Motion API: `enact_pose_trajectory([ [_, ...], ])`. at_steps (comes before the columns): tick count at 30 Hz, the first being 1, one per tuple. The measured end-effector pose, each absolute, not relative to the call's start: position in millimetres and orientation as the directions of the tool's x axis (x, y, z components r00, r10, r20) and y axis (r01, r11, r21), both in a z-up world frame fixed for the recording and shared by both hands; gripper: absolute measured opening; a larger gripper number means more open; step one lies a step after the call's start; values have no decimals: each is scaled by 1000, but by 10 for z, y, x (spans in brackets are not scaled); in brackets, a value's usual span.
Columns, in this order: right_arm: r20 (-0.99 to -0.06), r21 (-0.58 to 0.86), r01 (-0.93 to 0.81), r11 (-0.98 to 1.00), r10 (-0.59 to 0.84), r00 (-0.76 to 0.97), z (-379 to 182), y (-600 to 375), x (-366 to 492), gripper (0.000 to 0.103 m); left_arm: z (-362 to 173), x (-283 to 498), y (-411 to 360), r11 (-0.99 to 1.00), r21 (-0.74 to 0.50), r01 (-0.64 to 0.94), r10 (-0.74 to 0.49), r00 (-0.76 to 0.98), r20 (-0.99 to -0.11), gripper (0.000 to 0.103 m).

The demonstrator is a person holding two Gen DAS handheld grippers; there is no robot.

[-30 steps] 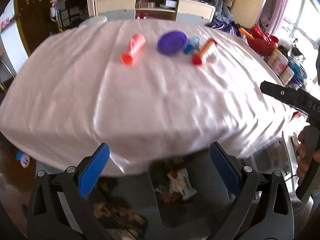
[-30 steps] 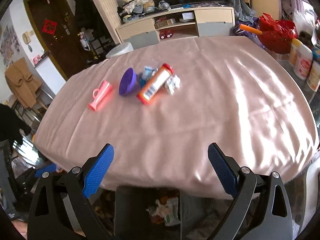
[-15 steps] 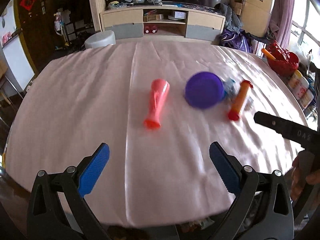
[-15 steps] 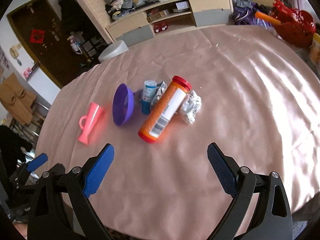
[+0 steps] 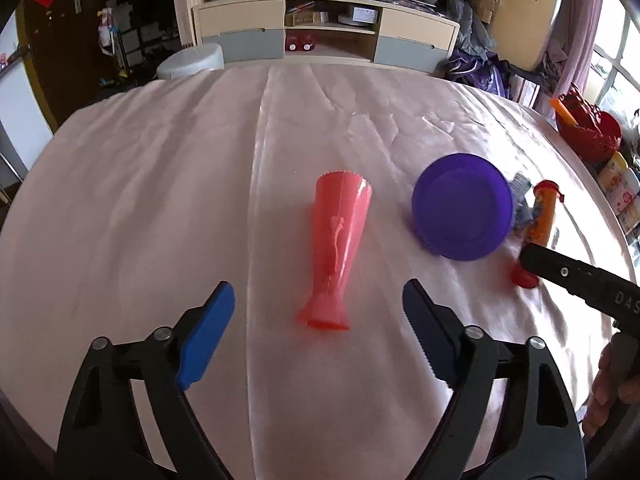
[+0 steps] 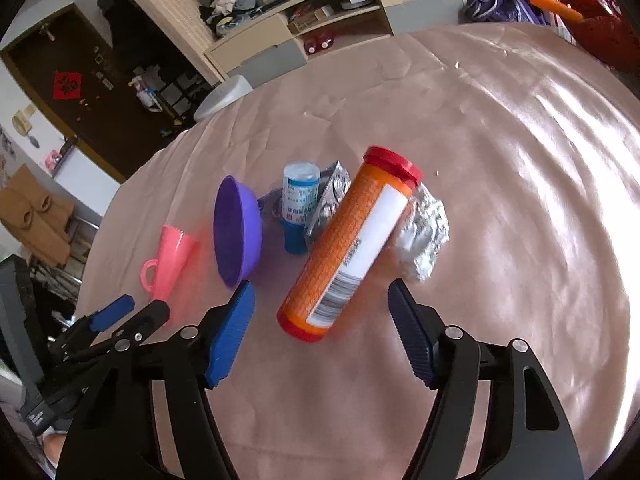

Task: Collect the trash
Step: 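Grasp the pink plastic cup with the left tool while the right tool grasps the orange pill bottle, then carry the cup and pill bottle over the bin and open both tools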

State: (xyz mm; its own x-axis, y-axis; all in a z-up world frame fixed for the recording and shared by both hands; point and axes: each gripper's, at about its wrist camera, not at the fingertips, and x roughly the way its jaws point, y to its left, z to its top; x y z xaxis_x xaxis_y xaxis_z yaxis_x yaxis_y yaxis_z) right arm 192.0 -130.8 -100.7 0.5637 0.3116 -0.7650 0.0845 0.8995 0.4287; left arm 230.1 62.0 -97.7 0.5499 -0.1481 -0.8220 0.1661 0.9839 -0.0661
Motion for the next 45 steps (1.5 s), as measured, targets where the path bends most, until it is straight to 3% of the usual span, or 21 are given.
enact_pose_trajectory([
  [3, -767, 408, 79, 910, 294, 571, -1004, -1278, 1920, 65, -1054, 2380, 601, 983, -77, 167, -157, 541, -826, 65],
  [8, -769, 384, 64, 921, 281, 574, -1006, -1272, 1900, 42, -1081, 2373, 540, 981, -62, 183, -154, 545, -824, 54],
  [12, -767, 390, 70, 918, 282, 577, -1009, -1321, 1812, 36, -1061, 2270, 517, 977, -60, 205, -164, 537, -828, 27],
  [21, -739, 418, 26, 908, 324, 590, -863, -1452, 1399, 31, -1021, 1840, 465, 968, -89, 236, -200, 503, -841, 26],
  [37, -697, 374, -76, 924, 334, 634, -434, -1620, 392, 30, -367, 657, 303, 951, -145, 273, -281, 567, -775, 26],
  [45, -702, 403, -120, 907, 390, 595, -573, -1662, -113, 30, -554, 24, 232, 939, -198, 280, -323, 527, -786, 26],
])
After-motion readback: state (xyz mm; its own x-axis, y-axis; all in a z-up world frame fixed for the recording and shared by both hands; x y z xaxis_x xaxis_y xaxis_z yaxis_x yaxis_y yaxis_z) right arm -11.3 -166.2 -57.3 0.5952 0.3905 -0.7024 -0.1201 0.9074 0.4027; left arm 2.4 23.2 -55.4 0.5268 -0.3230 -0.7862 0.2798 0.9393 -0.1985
